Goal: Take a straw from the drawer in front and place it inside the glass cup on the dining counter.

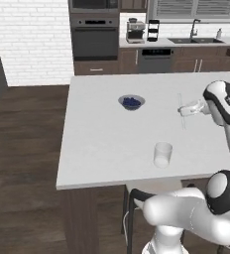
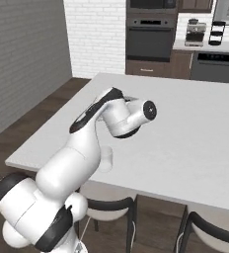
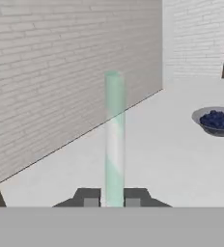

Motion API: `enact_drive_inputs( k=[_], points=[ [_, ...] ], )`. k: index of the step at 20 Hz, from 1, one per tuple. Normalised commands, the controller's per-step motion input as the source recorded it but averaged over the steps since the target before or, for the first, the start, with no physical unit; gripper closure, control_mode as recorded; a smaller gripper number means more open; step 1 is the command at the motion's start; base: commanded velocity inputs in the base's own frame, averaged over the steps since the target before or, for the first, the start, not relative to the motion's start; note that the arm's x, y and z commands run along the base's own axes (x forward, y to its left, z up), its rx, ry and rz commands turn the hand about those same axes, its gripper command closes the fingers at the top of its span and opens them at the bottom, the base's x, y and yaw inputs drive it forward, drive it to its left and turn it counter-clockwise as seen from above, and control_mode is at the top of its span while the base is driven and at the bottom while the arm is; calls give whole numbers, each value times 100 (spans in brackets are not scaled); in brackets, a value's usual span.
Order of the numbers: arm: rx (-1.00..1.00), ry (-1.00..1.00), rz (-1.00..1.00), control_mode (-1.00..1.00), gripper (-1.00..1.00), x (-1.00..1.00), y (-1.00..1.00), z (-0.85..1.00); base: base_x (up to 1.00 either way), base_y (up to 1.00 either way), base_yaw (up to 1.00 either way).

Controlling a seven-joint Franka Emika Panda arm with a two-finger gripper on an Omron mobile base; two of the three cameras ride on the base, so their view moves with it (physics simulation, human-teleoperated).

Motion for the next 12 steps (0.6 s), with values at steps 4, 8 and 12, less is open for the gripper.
enact_drive_inputs(
  k=[4,8,12],
  points=[
    [36,-1,32,-100,100,36,3,0,0,0,0],
    [29,-4,28,-100,100,8,11,-2,0,0,0],
    [7,-15,17,-100,100,-16,1,-10,0,0,0]
  ],
)
